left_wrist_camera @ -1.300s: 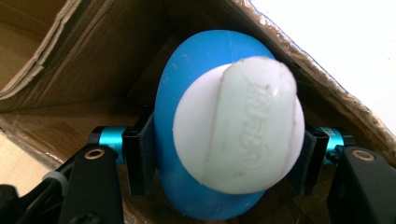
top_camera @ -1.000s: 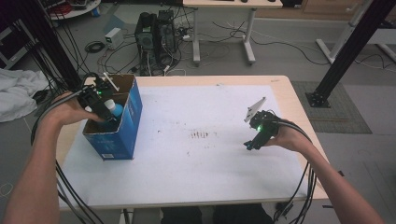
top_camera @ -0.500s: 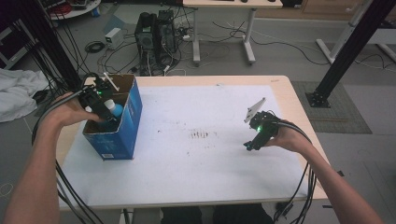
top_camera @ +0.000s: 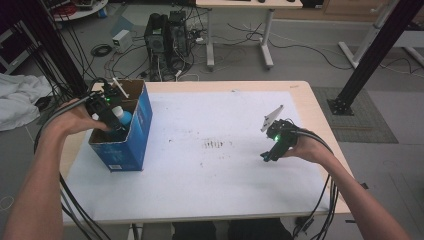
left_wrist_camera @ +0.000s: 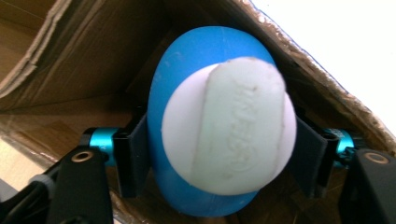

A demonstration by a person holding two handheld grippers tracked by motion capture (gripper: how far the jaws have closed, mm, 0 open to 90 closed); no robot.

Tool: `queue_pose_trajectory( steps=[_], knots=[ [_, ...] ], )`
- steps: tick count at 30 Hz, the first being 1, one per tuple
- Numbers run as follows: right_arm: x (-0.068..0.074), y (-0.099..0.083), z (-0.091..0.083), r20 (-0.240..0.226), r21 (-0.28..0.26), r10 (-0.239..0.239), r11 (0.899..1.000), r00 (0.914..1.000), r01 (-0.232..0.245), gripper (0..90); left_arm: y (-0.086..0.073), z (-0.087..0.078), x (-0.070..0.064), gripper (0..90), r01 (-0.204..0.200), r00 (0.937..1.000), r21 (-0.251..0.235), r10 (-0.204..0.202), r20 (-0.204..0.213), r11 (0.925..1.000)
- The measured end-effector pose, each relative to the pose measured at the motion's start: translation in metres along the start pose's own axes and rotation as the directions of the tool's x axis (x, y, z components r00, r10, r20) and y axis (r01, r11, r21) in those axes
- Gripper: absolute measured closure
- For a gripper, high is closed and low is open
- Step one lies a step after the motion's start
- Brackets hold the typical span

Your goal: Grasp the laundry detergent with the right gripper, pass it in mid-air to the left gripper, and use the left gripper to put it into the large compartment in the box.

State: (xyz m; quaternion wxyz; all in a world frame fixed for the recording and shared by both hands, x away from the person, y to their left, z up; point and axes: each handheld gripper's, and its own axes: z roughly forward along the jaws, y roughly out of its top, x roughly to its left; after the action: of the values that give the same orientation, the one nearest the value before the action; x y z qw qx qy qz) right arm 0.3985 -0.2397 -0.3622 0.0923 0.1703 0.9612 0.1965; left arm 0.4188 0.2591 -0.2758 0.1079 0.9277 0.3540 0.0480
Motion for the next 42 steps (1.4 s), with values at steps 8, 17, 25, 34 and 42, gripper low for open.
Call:
queue_pose_trajectory(
  steps=[8, 17, 25, 34, 42],
  knots=[
    [0.0, 0.0, 0.0, 0.0, -0.001, 0.002, 1.0, 1.0, -0.002, 13.1, -0.001, -0.003, 0.002, 32.3, -0.006, 0.9999, 0.008, 0.006, 0.013, 1.0],
    [0.0, -0.001, 0.0, 0.001, 0.0, 0.003, 1.0, 1.0, -0.003, 13.1, -0.001, -0.009, 0.001, 32.2, -0.004, 0.9998, 0.002, 0.004, 0.02, 1.0],
    [0.001, 0.0, 0.001, -0.001, 0.0, 0.004, 1.0, 1.0, -0.004, 13.0, 0.0, -0.014, 0.001, 29.0, -0.002, 0.9997, -0.003, 0.002, 0.024, 1.0],
    [0.002, -0.001, 0.001, -0.003, 0.005, 0.009, 1.0, 1.0, -0.009, 13.1, 0.005, -0.037, -0.003, 28.9, -0.022, 0.9997, -0.023, 0.022, -0.012, 0.9995],
    [0.004, 0.0, 0.001, -0.008, 0.008, 0.01, 1.0, 0.9999, -0.01, 13.1, 0.013, -0.055, -0.005, 23.5, -0.021, 0.9974, -0.025, 0.019, -0.07, 0.9995]
  ],
)
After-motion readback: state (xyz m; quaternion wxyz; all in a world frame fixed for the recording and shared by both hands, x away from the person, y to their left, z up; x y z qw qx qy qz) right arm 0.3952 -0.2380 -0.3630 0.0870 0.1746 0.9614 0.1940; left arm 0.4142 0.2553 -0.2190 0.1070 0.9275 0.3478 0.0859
